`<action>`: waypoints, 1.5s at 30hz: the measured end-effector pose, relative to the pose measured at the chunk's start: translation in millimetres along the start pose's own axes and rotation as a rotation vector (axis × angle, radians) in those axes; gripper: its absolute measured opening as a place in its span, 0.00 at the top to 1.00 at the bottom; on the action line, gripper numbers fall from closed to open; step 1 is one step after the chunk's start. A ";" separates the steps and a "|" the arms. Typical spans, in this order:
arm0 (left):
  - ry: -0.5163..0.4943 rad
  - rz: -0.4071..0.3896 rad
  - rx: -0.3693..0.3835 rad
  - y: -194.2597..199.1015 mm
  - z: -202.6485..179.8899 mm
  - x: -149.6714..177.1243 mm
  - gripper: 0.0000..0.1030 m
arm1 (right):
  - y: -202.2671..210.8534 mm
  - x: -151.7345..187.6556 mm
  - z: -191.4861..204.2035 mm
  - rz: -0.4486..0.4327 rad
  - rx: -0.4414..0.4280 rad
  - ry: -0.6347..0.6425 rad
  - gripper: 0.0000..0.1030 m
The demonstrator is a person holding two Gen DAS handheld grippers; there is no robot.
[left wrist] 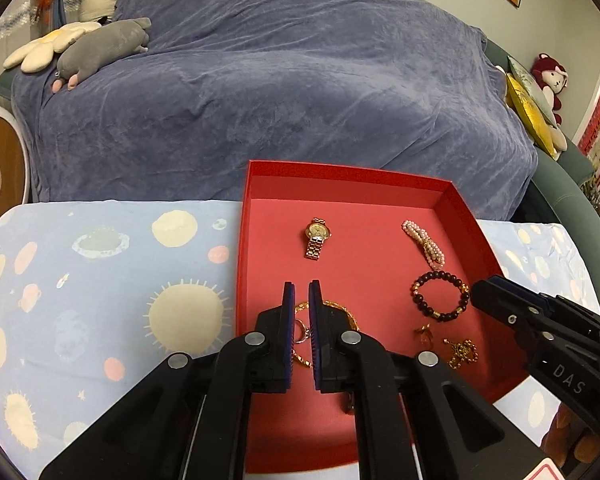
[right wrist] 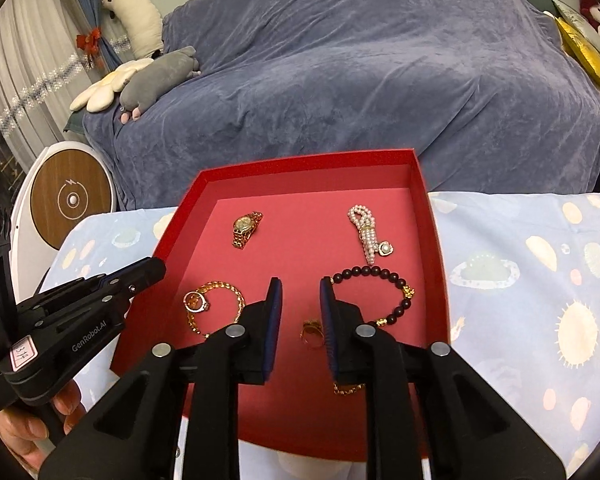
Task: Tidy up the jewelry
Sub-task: 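Lower the right gripper onto a gold hoop earring and close on it, then grasp the other gold hoop earring with the left gripper while the right holds its earring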
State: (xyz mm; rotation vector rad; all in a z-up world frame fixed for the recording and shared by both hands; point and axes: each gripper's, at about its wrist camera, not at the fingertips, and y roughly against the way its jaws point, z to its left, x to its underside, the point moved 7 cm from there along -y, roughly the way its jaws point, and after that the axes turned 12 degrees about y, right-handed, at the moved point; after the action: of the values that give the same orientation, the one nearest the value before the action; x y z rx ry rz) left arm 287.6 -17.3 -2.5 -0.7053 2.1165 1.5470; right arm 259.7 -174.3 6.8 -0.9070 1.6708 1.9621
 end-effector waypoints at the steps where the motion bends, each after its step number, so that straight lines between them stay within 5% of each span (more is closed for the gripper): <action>1: 0.005 -0.007 0.004 9.2 1.6 1.1 0.88 | 12.3 1.0 1.0 -0.011 0.005 0.007 0.71; 3: 0.005 -0.025 0.000 28.6 5.1 4.9 0.75 | 37.9 7.2 5.0 -0.028 0.010 0.028 0.67; 9: -0.015 -0.062 -0.051 83.6 19.8 35.3 0.56 | 90.7 43.1 29.3 -0.026 0.025 0.103 0.65; 14: -0.004 -0.067 -0.088 110.3 39.6 72.3 0.50 | 99.2 91.2 56.4 0.030 -0.041 0.076 0.60; 26: 0.001 0.010 -0.134 96.2 75.0 131.9 0.49 | 51.3 143.8 114.4 0.157 -0.085 0.160 0.60; 45: 0.005 0.042 -0.124 91.9 83.3 140.7 0.49 | 24.4 154.1 137.1 0.183 -0.057 0.259 0.81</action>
State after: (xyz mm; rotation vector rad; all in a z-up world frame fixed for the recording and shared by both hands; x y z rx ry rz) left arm 123.7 64.1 -43.8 -0.7108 2.0652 1.7120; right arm 105.1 -61.5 -74.0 -1.1043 1.9085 2.0939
